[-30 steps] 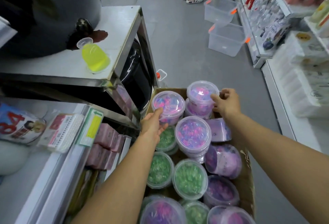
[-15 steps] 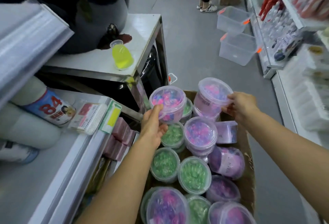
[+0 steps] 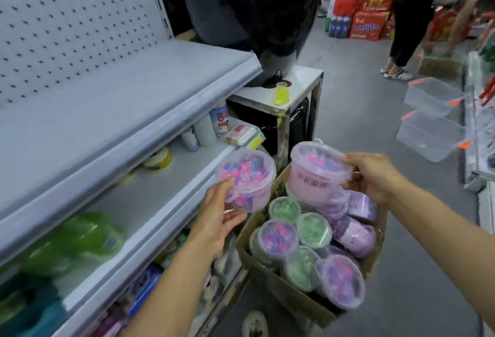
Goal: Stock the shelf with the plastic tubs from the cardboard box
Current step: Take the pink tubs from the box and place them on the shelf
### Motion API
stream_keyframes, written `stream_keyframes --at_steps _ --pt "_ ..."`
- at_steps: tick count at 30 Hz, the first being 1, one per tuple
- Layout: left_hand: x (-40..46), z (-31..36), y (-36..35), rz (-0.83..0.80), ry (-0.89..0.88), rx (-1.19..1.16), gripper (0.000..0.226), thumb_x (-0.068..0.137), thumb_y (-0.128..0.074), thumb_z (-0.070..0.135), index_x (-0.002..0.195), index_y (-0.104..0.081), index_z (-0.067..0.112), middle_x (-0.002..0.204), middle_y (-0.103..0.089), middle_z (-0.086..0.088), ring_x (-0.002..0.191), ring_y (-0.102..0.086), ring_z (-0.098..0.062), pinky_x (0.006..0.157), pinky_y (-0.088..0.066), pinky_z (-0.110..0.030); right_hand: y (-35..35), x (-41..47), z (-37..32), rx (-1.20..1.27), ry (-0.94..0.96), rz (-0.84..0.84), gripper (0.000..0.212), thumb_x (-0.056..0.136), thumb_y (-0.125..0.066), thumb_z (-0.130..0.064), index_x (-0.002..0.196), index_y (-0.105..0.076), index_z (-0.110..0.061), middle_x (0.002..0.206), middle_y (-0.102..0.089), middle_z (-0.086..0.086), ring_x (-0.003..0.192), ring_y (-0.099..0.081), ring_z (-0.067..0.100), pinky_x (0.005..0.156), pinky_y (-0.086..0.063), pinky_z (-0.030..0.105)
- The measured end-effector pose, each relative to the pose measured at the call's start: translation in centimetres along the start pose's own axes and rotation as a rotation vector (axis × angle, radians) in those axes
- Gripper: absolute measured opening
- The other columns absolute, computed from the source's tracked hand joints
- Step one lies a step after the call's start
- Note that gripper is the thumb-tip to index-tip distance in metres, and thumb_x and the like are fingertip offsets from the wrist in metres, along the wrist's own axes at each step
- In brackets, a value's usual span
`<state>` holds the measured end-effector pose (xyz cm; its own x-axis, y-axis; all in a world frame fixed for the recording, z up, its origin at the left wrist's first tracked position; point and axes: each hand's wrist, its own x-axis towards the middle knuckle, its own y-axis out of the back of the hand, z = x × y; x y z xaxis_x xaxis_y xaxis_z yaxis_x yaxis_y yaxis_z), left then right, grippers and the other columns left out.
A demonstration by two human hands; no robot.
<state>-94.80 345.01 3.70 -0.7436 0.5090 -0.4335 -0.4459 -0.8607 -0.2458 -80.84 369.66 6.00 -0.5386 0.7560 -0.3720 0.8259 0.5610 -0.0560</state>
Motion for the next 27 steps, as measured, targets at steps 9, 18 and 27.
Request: stream_keyframes --at_steps 9,18,27 --pt "-14.4 8.2 10.1 0.143 -0.202 0.038 0.052 0.082 -0.061 0.052 0.125 -0.052 0.025 0.120 -0.058 -0.018 0.103 -0.063 -0.031 0.084 -0.057 -0.040 -12.4 -9.9 -7.2 -0.155 0.138 -0.460 0.013 0.088 -0.056 -0.008 0.082 -0.067 -0.006 0.067 -0.052 0.011 0.053 -0.048 0.020 0.043 -0.049 0.025" --pt "-25.6 14.2 22.9 0.447 -0.392 -0.054 0.050 0.086 -0.059 0.048 0.128 -0.048 0.025 0.111 -0.055 -0.020 0.103 -0.061 -0.034 0.091 -0.053 -0.042 -27.1 -19.0 -9.3 -0.160 0.198 -0.749 0.015 0.087 -0.060 -0.009 0.097 -0.064 0.001 0.077 -0.049 0.013 0.060 -0.047 0.020 0.044 -0.051 0.024" --pt "-35.6 15.9 40.0 0.800 -0.511 0.009 0.043 0.089 -0.053 0.052 0.124 -0.047 0.026 0.113 -0.057 -0.016 0.102 -0.061 -0.032 0.088 -0.054 -0.041 -45.7 -32.0 -5.6 -0.291 0.266 -0.978 0.028 0.091 -0.056 -0.008 0.112 -0.060 0.011 0.081 -0.049 0.013 0.061 -0.047 0.021 0.044 -0.049 0.024"
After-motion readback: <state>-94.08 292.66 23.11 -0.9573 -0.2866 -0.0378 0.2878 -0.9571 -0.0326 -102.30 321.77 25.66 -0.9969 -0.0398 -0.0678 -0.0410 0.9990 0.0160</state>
